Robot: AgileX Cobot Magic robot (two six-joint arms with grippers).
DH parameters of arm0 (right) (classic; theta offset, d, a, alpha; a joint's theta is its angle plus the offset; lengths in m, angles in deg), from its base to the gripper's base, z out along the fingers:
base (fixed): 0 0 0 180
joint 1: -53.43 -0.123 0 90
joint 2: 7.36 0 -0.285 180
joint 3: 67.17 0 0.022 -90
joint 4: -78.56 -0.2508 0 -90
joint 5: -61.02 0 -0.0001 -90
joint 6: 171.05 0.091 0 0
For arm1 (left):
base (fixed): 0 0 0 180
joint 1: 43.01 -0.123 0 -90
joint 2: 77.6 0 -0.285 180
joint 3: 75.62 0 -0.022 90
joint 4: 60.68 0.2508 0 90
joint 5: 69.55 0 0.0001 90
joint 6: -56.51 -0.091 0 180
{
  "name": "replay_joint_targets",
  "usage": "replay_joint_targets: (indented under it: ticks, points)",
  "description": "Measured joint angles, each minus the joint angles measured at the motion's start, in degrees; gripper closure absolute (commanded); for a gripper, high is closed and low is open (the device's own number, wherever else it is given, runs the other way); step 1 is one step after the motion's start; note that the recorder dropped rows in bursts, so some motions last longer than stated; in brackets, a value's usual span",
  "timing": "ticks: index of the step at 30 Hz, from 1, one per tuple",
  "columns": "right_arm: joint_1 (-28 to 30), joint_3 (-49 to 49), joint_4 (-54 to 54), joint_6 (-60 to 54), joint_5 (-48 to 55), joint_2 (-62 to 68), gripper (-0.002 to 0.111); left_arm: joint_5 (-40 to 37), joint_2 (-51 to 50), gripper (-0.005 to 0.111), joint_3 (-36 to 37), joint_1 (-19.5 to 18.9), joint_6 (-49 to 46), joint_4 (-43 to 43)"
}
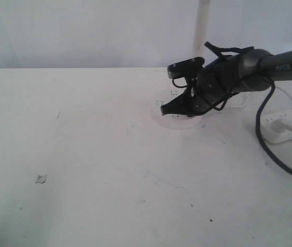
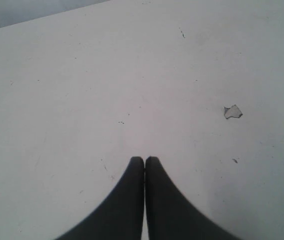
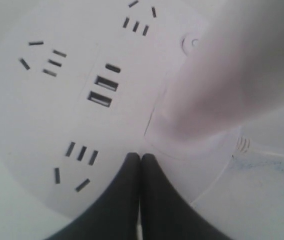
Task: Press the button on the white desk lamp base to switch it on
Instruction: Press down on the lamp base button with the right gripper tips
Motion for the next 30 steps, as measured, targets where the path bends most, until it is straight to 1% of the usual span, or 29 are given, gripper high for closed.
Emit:
replay_joint_targets:
  ticks: [4, 8, 20, 30]
  points:
    - [0.89, 0.42, -7.30, -7.15, 0.00, 0.28, 0.108, 0.00, 0.00, 0.107, 0.00, 0.00, 0.00, 0.00]
    - [1.36, 0.51, -10.97, -10.09, 0.00, 0.28, 0.108, 0.00, 0.00, 0.107, 0.00, 0.00, 0.00, 0.00]
    - [1.44, 0.65, -11.88, -13.63, 0.77, 0.28, 0.108, 0.00, 0.00, 0.107, 0.00, 0.00, 0.00, 0.00]
    - [1.44, -0.58, -13.15, -13.85, 1.61, -0.82, 0.108, 0.00, 0.00, 0.107, 0.00, 0.00, 0.00, 0.00]
